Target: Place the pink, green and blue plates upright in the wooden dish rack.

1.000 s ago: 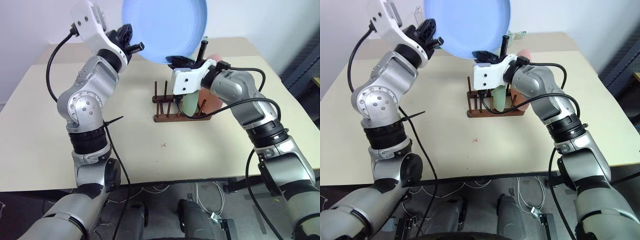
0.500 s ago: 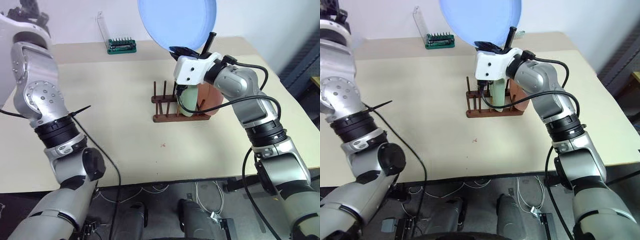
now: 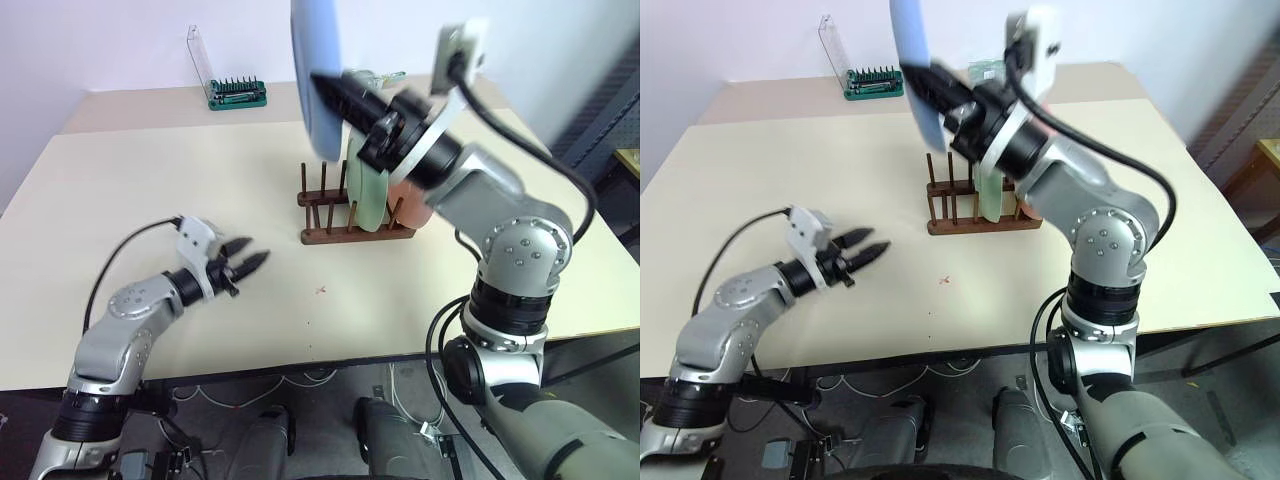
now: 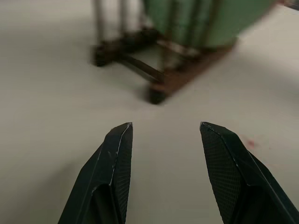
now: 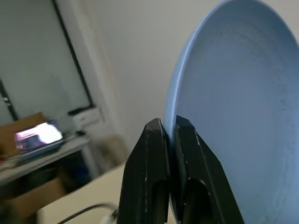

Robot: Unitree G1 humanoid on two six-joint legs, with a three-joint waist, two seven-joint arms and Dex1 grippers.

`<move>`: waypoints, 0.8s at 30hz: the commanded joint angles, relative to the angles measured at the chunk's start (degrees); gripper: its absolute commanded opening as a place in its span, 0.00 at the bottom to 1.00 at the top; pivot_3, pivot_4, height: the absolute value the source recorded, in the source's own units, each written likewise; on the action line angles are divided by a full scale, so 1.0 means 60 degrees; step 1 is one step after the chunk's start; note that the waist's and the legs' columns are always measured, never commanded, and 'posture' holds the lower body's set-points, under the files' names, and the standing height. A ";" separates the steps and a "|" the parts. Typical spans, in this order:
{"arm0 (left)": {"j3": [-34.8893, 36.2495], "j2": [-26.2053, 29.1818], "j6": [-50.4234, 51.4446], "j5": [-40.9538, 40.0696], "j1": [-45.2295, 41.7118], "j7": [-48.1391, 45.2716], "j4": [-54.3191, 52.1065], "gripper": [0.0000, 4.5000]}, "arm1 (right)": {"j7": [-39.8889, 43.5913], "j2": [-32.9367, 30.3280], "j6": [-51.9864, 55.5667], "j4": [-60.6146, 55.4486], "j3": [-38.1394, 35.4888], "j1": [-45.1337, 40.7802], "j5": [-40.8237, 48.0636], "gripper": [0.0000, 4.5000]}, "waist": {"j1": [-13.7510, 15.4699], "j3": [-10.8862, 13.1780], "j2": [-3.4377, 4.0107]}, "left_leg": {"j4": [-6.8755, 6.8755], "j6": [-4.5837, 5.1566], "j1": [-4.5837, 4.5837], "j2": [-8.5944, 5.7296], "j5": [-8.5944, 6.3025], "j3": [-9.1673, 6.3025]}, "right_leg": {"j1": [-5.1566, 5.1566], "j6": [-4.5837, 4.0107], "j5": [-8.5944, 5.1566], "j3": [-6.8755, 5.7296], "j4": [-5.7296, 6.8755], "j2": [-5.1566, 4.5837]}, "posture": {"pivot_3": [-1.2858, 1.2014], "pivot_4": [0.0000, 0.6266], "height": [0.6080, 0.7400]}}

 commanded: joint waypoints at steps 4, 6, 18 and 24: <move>0.0019 -0.0090 0.0079 -0.0033 -0.0296 -0.0284 -0.0325 0.51 | -0.2117 0.0082 0.0584 0.0710 -0.0851 -0.0524 0.1851 0.00 | 0.0025 0.0000 0.0000 | 0.0004 0.0001 -0.0003 -0.0004 0.0000 0.0009 | 0.0003 0.0003 0.0001 0.0001 -0.0003 -0.0002 | 0.52 0.24 1.00; 0.0056 -0.0206 0.0075 -0.0040 -0.0308 -0.0247 -0.0292 0.51 | -0.2473 0.0080 0.0561 0.0915 -0.0871 -0.0565 0.2111 0.00 | 0.0004 0.0000 0.0000 | 0.0004 0.0002 -0.0003 -0.0004 -0.0001 0.0012 | 0.0003 0.0004 0.0002 0.0001 -0.0003 -0.0002 | 0.52 0.24 1.00; -0.0075 -0.0553 0.0143 0.0105 -0.0223 -0.0126 -0.0493 0.51 | -0.3288 -0.0043 0.0133 0.3061 -0.0878 -0.1088 0.1713 0.00 | -0.0023 -0.0001 -0.0001 | 0.0006 0.0006 -0.0001 -0.0002 -0.0001 0.0014 | 0.0003 0.0005 0.0001 0.0000 0.0000 0.0004 | 0.52 0.24 1.00; -0.0086 -0.0641 0.0167 0.0168 -0.0189 -0.0088 -0.0571 0.53 | -0.2984 -0.0129 0.0081 0.3171 -0.0739 -0.1196 0.1484 0.43 | -0.0021 -0.0001 0.0000 | 0.0006 0.0007 -0.0005 -0.0002 -0.0002 0.0015 | 0.0003 0.0005 0.0001 0.0000 -0.0003 0.0005 | 0.52 0.24 1.00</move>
